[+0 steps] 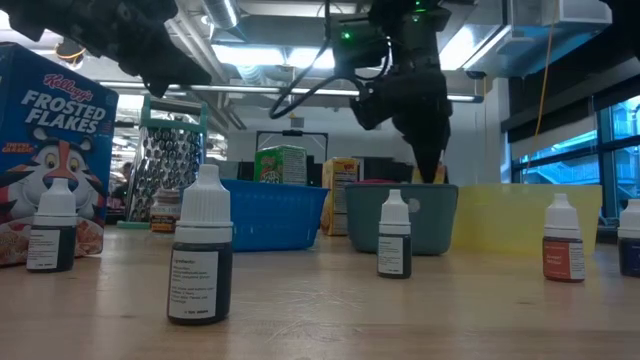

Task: Pick & Place Kitchen Items
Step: Put the yellow food coloring bottle into the green bin

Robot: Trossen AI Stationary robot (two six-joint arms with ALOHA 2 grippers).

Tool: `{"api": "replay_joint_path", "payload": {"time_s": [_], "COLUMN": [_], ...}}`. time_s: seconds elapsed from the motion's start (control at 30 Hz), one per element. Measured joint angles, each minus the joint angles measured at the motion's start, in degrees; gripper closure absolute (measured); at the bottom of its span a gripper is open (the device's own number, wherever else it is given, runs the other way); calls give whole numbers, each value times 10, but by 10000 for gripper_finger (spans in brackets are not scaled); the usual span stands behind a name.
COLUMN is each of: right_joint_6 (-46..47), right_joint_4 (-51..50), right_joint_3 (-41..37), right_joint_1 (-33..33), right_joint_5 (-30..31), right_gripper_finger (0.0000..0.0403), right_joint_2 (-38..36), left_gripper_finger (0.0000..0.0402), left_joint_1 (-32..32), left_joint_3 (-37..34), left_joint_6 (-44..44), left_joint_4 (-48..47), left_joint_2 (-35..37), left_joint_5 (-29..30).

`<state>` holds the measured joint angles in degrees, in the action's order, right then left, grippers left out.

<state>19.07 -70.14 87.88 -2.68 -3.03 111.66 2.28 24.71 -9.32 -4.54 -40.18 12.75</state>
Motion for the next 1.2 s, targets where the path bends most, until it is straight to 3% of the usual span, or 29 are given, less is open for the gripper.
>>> {"api": "replay_joint_path", "payload": {"time_s": [0.73,1.2], "right_joint_6": [6,0], "right_joint_4": [14,23], "right_joint_3": [0,0], "right_joint_1": [-17,-17], "right_joint_5": [-29,-32], "right_gripper_finger": [246,223], "right_joint_2": [17,17], "left_gripper_finger": [398,398], "left_joint_1": [0,0], "left_joint_3": [0,0], "left_joint_6": [0,0], "left_joint_4": [0,-4], "left_joint_2": [0,0], "left_joint_5": [0,0]}}
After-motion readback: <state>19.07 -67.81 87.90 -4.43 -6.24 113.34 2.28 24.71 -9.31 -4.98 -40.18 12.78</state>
